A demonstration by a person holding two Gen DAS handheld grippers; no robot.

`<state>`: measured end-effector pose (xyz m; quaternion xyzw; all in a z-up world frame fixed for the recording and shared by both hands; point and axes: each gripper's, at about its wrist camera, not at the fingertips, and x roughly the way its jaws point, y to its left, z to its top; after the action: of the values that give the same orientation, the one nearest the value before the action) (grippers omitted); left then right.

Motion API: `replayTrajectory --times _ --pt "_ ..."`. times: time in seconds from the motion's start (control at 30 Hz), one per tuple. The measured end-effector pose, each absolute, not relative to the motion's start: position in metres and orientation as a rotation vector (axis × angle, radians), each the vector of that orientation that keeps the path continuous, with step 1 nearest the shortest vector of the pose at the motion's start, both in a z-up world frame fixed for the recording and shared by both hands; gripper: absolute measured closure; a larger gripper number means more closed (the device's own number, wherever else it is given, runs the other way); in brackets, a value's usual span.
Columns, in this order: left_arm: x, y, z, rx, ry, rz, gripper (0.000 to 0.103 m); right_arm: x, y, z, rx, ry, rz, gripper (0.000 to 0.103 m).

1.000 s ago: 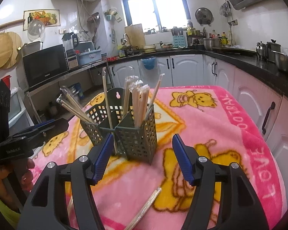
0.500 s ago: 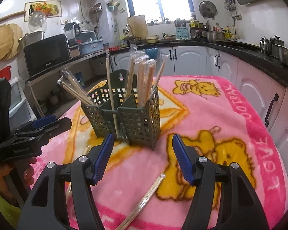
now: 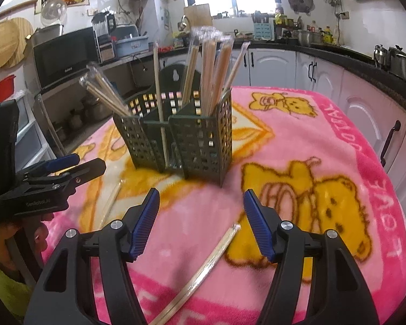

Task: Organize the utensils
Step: 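Move the right gripper down to the last wrapped chopstick on the blanket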

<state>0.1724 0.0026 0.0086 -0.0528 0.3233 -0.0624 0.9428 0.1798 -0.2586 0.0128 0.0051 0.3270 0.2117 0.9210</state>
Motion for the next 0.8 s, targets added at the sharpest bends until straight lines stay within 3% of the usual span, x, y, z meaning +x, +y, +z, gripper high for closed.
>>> replayTrajectory --times 0.43,0.47,0.53,0.8 --pt "0.191 0.020 -0.036 -0.203 0.817 -0.154 0.011 0.199 -0.258 -0.025 0.015 0.858 0.418 0.041" --pt "0.193 0.022 -0.040 -0.218 0.831 -0.165 0.013 0.201 -0.259 -0.026 0.022 0.868 0.413 0.042" --pt "0.198 0.026 -0.049 -0.270 0.874 -0.195 0.027 0.207 -0.262 -0.031 0.042 0.895 0.401 0.044" --pt "0.209 0.037 -0.055 -0.317 0.904 -0.203 0.040 0.226 -0.264 -0.048 0.089 0.968 0.386 0.058"
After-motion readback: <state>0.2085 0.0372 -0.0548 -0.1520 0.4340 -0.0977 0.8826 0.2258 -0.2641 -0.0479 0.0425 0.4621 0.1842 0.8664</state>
